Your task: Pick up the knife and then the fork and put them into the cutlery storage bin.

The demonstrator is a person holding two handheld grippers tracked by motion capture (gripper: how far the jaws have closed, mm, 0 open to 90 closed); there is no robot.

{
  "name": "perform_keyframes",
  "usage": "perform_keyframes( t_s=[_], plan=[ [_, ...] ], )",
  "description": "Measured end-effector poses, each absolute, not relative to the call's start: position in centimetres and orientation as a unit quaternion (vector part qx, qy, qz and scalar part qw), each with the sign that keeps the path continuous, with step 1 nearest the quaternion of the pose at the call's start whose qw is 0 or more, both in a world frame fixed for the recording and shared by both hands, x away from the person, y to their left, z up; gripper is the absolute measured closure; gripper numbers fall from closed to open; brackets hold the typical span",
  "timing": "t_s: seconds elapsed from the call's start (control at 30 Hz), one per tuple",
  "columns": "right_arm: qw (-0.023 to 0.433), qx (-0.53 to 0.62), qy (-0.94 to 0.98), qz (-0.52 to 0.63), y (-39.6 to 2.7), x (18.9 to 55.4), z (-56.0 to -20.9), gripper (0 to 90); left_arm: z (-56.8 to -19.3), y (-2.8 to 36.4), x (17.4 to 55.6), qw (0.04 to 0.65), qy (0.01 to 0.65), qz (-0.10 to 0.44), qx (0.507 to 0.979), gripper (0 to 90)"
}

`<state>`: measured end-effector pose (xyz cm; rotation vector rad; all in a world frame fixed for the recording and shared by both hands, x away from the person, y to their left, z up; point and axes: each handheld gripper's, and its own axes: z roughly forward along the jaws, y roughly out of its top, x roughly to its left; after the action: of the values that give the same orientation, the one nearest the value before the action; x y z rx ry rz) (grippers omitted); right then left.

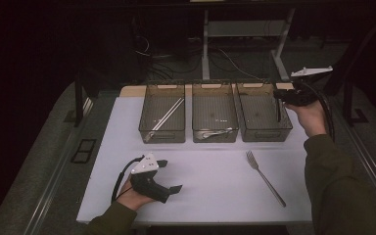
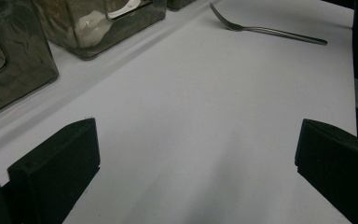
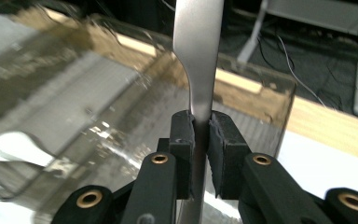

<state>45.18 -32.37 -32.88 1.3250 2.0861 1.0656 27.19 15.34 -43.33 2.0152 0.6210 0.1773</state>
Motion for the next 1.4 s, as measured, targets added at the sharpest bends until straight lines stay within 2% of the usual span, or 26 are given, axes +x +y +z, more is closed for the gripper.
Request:
perform_keyframes(
  t_s=[0.23, 0.73, 1.1, 1.17, 1.3, 1.4],
  plan=[
    [0.219, 0.494, 0.767, 0.346, -32.5, 46.3, -35.0, 80.0, -43.3, 15.3, 27.2, 0.492, 0.255, 0.071, 0.829, 0.0],
    [0.178, 0.481, 0.810, 0.284, -31.9, 46.7, -37.5, 80.0, -43.4, 15.2, 27.1, 0.491, 0.252, 0.070, 0.831, 0.0],
    [0.172, 0.482, 0.822, 0.249, -31.6, 46.8, -38.8, 79.2, -43.4, 15.2, 27.2, 0.491, 0.252, 0.070, 0.831, 0.0],
    [0.172, 0.484, 0.822, 0.244, -31.5, 46.9, -38.9, 77.9, -43.4, 15.2, 27.1, 0.491, 0.252, 0.070, 0.831, 0.0],
    [0.171, 0.488, 0.818, 0.252, -31.4, 47.0, -38.8, 66.3, -43.4, 15.2, 27.1, 0.492, 0.251, 0.070, 0.830, 0.0],
    [0.163, 0.493, 0.812, 0.266, -31.6, 46.9, -38.6, 62.2, -43.4, 15.2, 27.1, 0.492, 0.252, 0.070, 0.831, 0.0]
  ],
)
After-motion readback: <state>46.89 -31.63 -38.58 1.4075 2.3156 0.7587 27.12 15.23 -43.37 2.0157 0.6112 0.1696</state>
